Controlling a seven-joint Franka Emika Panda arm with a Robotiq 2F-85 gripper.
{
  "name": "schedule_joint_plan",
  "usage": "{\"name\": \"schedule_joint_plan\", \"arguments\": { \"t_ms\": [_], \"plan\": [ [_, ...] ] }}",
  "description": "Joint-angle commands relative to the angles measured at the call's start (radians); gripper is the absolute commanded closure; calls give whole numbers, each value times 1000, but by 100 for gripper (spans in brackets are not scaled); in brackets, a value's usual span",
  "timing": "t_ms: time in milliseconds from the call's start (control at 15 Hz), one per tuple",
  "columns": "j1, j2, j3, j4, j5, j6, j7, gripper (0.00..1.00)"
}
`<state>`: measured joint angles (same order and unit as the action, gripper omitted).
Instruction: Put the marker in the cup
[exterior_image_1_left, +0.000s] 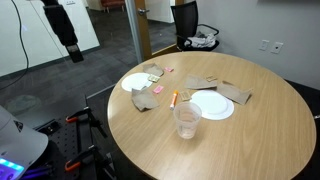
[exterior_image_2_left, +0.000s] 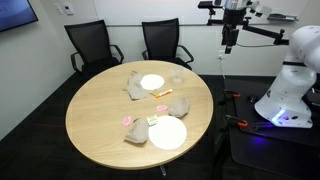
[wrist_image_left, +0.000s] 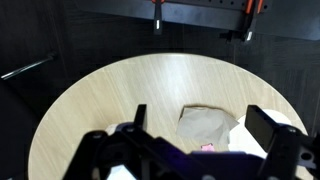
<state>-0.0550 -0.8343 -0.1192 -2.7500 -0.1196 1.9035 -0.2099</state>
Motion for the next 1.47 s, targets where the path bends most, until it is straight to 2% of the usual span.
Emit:
{"name": "schedule_joint_plan", "arguments": {
  "t_ms": [0, 333, 667, 1067, 1400],
  "plan": [
    [9, 114, 21, 104, -36, 37, 0, 0],
    [28, 310, 40, 273, -73, 89, -12, 0],
    [31, 520, 71, 406, -156, 136, -29, 0],
    [48, 722, 63, 510, -157, 184, -203, 0],
    [43, 857, 76, 538, -173, 328, -306, 0]
  ]
}}
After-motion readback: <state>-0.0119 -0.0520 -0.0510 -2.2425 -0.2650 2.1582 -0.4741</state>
